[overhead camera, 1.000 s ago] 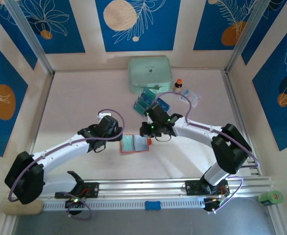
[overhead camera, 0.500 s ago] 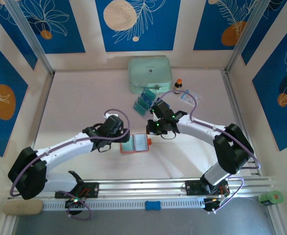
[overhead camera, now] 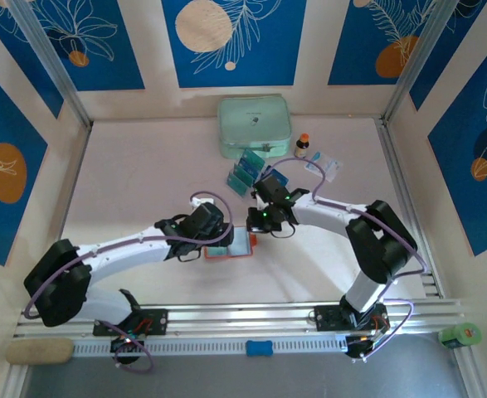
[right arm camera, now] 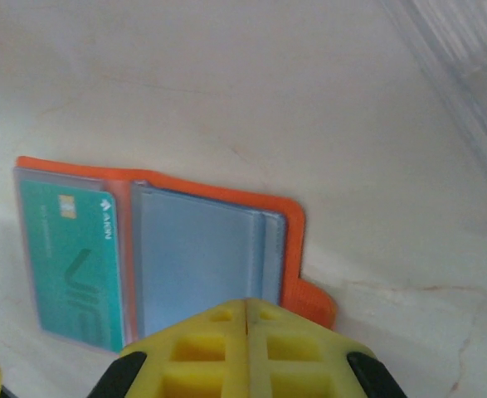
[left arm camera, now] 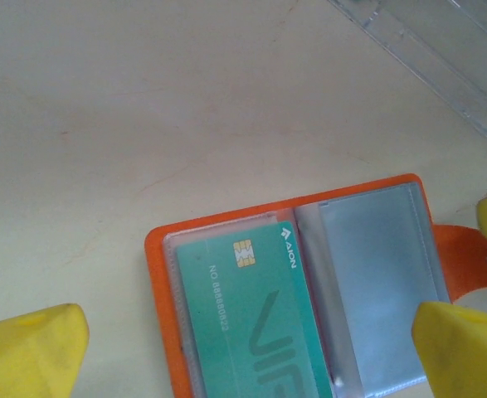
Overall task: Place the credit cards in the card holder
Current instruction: Flip over the card slot on the card holder.
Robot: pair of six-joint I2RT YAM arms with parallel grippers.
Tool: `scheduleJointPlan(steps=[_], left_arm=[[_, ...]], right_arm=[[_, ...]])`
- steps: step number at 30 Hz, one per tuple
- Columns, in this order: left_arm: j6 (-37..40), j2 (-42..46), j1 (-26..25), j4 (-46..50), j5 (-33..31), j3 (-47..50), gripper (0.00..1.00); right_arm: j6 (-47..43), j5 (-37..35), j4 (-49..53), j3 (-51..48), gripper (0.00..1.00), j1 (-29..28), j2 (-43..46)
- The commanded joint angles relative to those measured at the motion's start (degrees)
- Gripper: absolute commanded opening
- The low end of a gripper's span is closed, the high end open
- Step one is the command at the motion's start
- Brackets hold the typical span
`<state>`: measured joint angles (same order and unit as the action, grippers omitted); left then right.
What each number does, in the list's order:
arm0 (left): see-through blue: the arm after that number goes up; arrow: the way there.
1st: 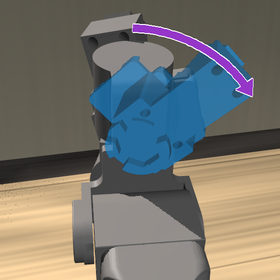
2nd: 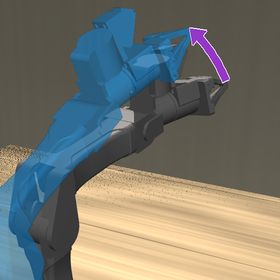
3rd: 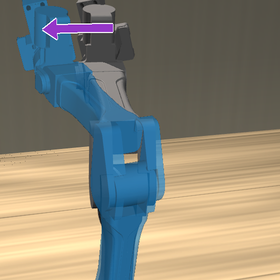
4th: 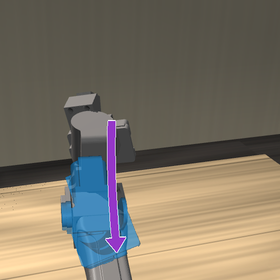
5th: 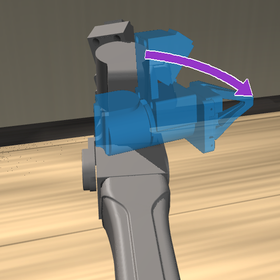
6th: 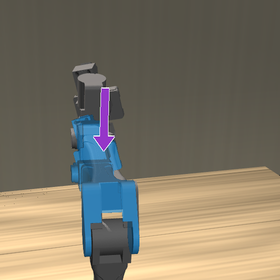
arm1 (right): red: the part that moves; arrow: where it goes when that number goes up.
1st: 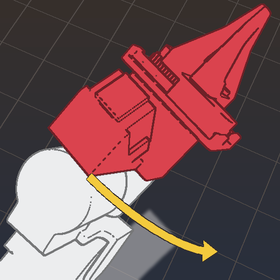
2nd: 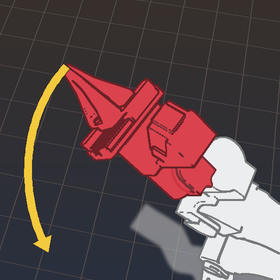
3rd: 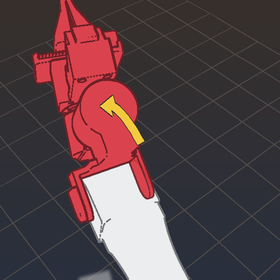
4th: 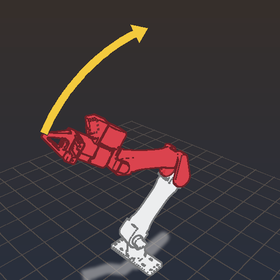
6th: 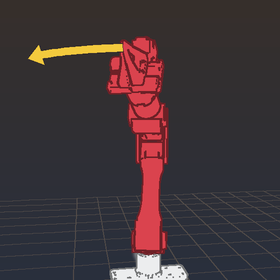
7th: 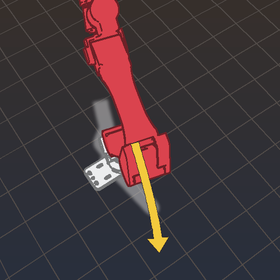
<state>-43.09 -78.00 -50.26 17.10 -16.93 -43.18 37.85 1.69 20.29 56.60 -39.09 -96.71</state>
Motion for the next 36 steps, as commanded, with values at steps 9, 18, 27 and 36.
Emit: scheduleJointPlan(steps=[9, 18, 27, 36], left_arm=[[-0.7, -3.1, -0.7, -3.6, -0.2, 1.3, 1.00], [0.1, -5.8, -0.7, -4.9, -0.2, 1.0, 1.00], [0.4, -8.1, -0.7, -7.2, 0.2, 1.9, 1.00], [0.7, -9.1, -0.8, -6.5, -1.1, 2.8, 0.99]], right_arm=[[-1.9, 2.2, 0.3, 4.6, 0.02, -0.8, -4.2], [-2.0, 3.2, -1.0, 4.8, 0.02, -1.1, -7.5], [-0.9, 4.1, -2.5, 4.6, 0.00, -3.0, -9.5], [0.5, 4.2, -4.1, 2.8, 0.00, -2.5, -8.5]])
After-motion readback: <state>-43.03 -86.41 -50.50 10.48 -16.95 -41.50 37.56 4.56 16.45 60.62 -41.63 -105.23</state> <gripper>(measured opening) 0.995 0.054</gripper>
